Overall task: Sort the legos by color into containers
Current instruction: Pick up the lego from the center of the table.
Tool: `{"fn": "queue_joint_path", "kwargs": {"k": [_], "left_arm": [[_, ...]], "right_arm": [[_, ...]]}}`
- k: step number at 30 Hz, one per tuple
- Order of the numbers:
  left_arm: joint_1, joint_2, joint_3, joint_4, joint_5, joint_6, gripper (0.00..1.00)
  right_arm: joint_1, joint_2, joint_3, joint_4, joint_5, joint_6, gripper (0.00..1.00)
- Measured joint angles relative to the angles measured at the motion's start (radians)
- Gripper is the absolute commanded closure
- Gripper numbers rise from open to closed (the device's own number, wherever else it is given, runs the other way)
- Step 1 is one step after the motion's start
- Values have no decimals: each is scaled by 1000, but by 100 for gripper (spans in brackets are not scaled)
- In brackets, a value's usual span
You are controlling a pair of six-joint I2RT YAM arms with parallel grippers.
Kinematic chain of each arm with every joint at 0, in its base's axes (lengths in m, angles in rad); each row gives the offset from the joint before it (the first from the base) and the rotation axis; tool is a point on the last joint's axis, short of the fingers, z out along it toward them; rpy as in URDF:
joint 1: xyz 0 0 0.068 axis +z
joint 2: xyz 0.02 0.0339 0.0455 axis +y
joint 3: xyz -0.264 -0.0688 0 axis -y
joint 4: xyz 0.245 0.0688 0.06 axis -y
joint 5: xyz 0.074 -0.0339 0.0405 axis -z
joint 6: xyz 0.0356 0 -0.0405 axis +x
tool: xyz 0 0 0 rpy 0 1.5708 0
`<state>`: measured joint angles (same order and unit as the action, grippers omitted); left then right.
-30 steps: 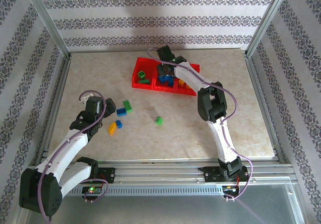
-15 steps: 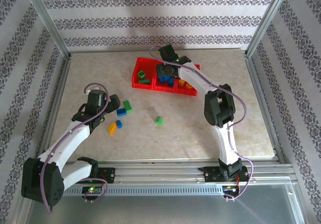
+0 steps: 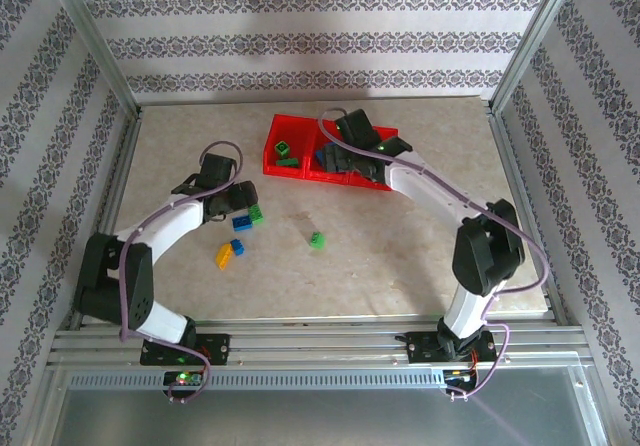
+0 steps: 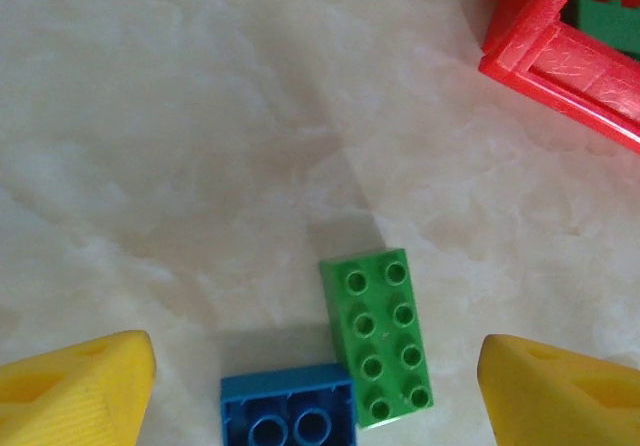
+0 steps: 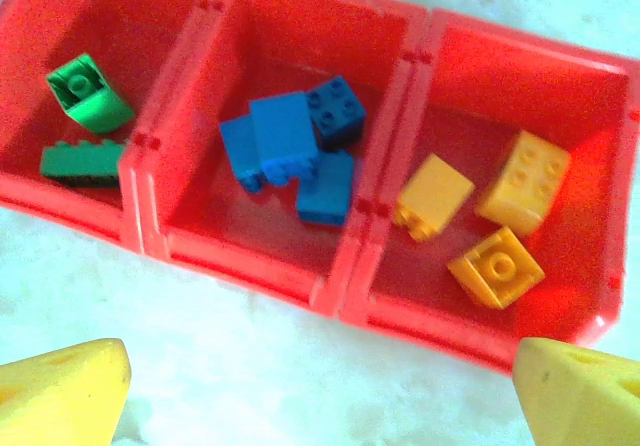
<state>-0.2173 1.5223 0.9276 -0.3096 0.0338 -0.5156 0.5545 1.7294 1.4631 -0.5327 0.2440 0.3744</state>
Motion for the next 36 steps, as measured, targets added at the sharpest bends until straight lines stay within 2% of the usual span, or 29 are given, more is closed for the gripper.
{"fn": "queue_joint_path", "kwargs": {"k": [8, 14, 21, 29, 36], "left_arm": [[-35, 169, 122, -29, 16, 23, 27], [-58, 249, 166, -44, 19, 30, 28], [-82, 311, 179, -51, 19, 36, 34], [-123, 317, 203, -66, 15, 41, 47], [-149, 323, 210, -99, -14, 42, 55]], "right_arm": [[16, -177, -192, 7, 23, 86, 2], [19, -259, -275, 8, 30, 133, 2], [19, -284, -328, 6, 33, 174, 2], [19, -299, -342, 6, 36, 197, 2], [19, -315, -349, 7, 40, 204, 2]]}}
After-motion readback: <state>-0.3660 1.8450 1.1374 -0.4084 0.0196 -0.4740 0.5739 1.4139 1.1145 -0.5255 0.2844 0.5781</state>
